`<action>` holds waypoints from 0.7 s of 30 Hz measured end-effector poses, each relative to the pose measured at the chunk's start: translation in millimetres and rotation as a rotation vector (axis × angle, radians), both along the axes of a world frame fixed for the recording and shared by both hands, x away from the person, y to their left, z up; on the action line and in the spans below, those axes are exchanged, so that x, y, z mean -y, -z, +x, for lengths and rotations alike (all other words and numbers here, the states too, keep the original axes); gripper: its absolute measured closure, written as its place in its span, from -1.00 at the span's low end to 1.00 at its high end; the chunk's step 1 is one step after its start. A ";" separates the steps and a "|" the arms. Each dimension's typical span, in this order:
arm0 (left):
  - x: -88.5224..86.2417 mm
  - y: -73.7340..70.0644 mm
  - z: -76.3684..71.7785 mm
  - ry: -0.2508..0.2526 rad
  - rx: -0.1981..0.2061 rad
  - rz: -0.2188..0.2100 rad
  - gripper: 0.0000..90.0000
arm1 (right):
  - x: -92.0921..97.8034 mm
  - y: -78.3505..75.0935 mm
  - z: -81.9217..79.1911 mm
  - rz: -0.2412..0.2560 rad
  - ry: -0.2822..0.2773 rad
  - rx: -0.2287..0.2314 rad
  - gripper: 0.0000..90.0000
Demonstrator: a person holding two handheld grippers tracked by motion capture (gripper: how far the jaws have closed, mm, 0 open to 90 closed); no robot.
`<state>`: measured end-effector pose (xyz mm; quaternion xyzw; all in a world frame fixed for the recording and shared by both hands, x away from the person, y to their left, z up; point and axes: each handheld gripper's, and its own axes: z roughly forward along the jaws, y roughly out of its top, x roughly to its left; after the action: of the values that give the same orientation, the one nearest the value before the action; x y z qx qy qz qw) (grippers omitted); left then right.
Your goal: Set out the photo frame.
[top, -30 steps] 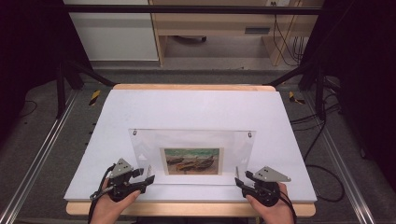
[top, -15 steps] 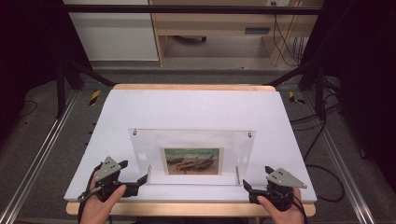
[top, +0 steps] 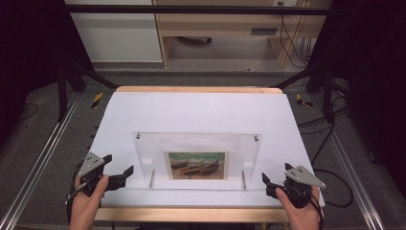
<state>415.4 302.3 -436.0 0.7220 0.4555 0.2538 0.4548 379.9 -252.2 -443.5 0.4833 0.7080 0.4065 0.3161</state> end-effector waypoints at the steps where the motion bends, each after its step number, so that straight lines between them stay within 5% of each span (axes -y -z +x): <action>1: 0.2 -0.1 2.7 0.000 -0.002 0.008 -0.88 | 1.1 0.4 5.2 -0.013 0.007 -0.007 -0.68; 21: -0.7 13.3 54.6 -0.042 -0.018 0.062 -0.86 | 13.5 1.5 51.1 -0.029 0.083 -0.022 -0.67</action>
<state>470.0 303.0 -449.3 0.7282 0.4667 0.2708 0.4225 430.9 -265.7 -445.0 0.5120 0.6967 0.3775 0.3317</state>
